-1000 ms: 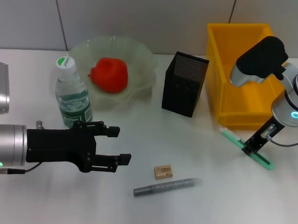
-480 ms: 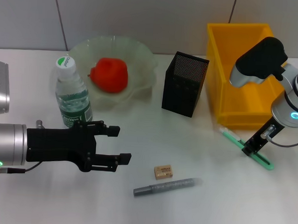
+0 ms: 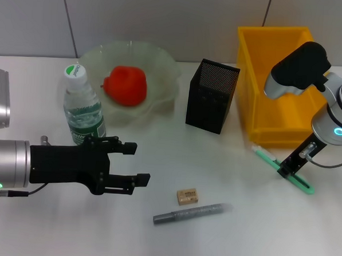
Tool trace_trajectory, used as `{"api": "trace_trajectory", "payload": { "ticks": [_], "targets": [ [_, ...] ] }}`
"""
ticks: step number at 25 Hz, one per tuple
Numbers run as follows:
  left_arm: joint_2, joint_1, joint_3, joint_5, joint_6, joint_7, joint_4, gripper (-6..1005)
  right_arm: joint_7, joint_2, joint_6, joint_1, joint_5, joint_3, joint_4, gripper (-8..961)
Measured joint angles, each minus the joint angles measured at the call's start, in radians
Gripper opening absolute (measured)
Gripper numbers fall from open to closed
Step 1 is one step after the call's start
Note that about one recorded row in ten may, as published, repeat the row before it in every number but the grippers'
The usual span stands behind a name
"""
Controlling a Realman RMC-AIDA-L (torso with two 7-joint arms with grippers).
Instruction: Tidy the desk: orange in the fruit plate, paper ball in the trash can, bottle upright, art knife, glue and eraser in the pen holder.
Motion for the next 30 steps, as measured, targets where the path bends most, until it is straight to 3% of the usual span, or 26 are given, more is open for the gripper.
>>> {"api": "trace_trajectory", "payload": {
  "ticks": [30],
  "targets": [
    [0.001,-0.003,-0.002,0.000,-0.003,0.000,0.003,804,-0.012,-0.001,0.001,0.005,-0.002,-0.008,0.011,188]
  ]
}}
